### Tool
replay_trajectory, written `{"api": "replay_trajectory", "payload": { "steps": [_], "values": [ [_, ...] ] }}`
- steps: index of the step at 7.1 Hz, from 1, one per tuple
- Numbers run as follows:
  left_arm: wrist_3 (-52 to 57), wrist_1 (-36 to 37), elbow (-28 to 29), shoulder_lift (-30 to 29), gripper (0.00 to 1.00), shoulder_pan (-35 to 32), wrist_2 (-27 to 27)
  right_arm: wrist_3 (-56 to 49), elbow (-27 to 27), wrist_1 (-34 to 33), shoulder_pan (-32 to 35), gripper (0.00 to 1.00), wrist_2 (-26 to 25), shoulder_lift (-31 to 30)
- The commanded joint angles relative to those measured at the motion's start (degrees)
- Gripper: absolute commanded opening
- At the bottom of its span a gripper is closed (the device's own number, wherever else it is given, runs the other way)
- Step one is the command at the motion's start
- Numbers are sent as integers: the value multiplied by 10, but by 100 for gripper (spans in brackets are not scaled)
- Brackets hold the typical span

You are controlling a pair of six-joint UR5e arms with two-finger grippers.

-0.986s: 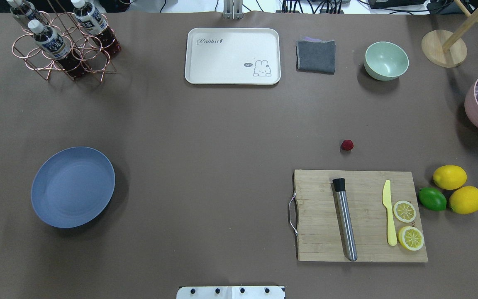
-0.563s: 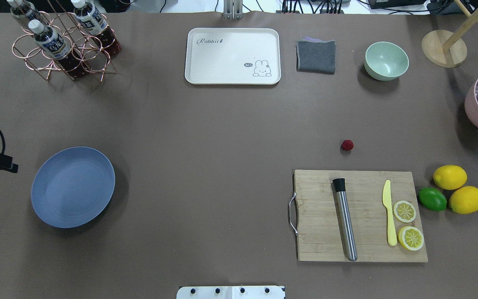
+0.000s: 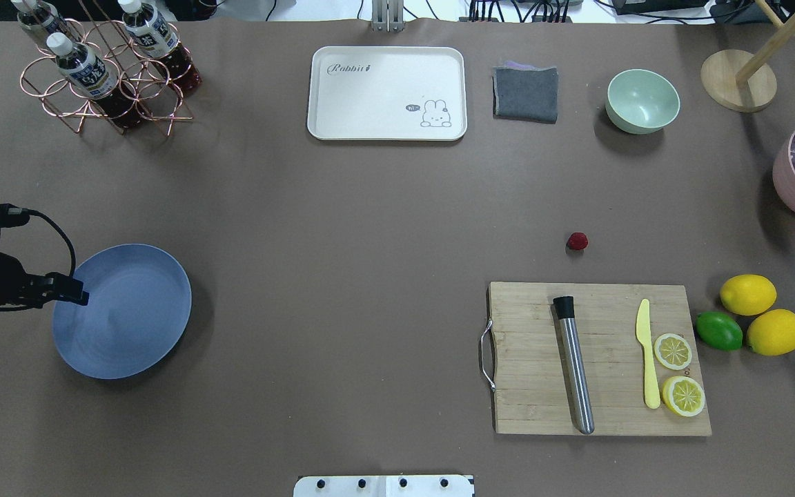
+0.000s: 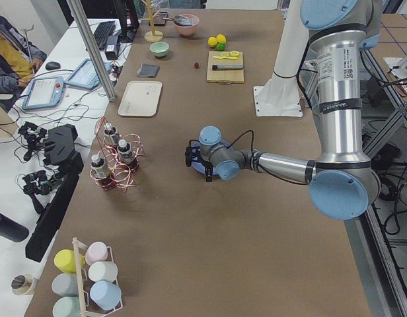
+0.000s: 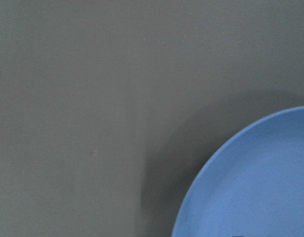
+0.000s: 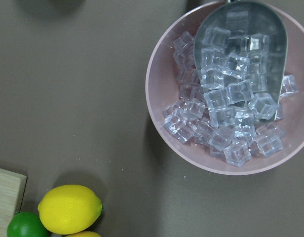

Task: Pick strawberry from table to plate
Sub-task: 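Push the blue plate with the left gripper toward the table centre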

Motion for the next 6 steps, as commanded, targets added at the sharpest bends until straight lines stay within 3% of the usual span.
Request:
{"api": "replay_trajectory", "payload": {
  "steps": [1, 2, 4, 6],
  "values": [
    [-20, -11, 6, -3, 0, 10, 2, 2, 1, 18, -3, 100, 1, -2],
    [-19, -11, 4, -5, 0, 10, 1, 3, 2, 18, -3, 97, 3, -3],
    [-17, -9, -14, -2, 0, 3, -8, 39, 1, 19, -14, 61, 5, 19],
    [-70, -1, -53, -28, 0, 3, -34, 174, 11, 20, -94, 69, 2, 87]
  ]
}}
